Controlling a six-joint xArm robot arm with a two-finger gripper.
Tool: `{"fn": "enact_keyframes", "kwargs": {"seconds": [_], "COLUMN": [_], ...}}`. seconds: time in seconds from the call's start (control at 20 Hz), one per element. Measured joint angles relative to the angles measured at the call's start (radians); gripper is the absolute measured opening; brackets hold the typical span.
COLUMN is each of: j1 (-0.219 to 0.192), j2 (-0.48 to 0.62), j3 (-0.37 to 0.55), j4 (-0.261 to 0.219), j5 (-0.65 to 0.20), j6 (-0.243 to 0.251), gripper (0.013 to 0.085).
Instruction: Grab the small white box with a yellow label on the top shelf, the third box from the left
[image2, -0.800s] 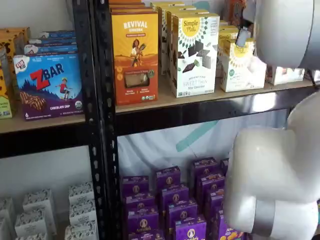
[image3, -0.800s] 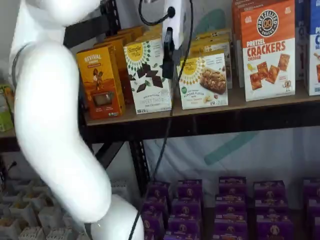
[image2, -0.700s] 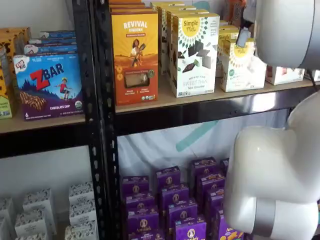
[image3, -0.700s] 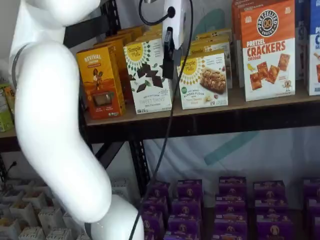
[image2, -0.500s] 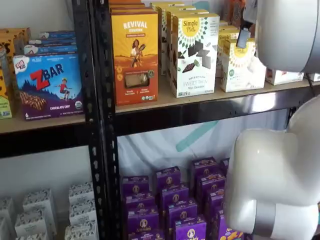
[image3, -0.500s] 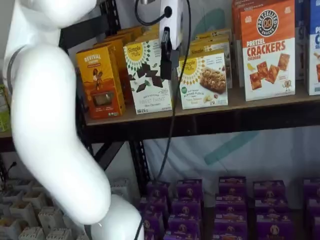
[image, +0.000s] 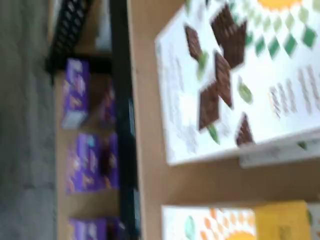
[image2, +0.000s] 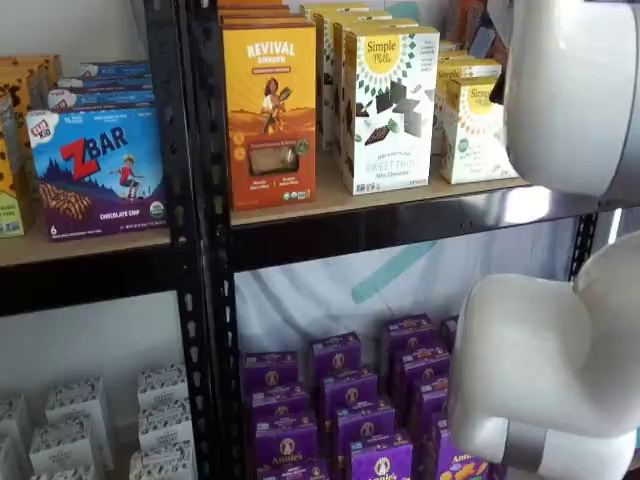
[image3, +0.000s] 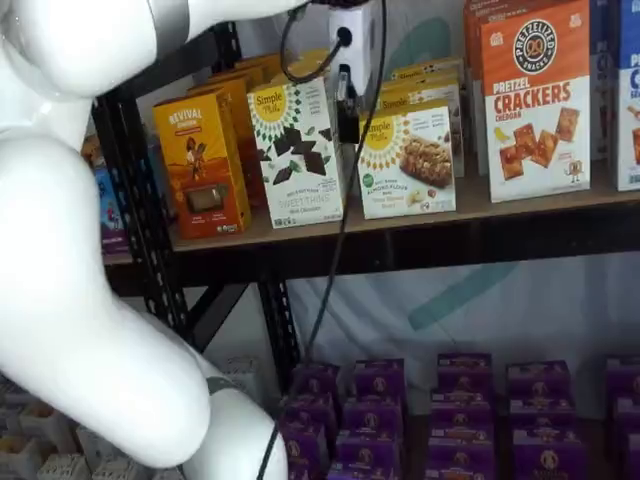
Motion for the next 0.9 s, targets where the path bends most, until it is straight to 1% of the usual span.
{"fn": "enact_keyframes", "kwargs": {"seconds": [0.15, 0.3, 0.45, 0.65, 0.8, 0.9], "j1": [0.030, 0.064, 0.092, 0.119, 0.134, 0.137], "j2": [0.011, 0.058, 0.110, 0.186, 0.249, 0.280], "j3": [0.010, -0.021, -0.055, -0.110, -0.173, -0.206], "j4": [-0.060, -0.125, -0.170, -0.204, -0.243, -0.253], "j5": [-0.083, -0.105, -0.106, -0.079, -0.017, 0.015], "j6": [-0.009, 0.007, 0.028, 0.056, 0.075, 0.082], "gripper": [0.0850, 0.0850, 0.0850, 0.0850, 0.0850, 0.0850]}}
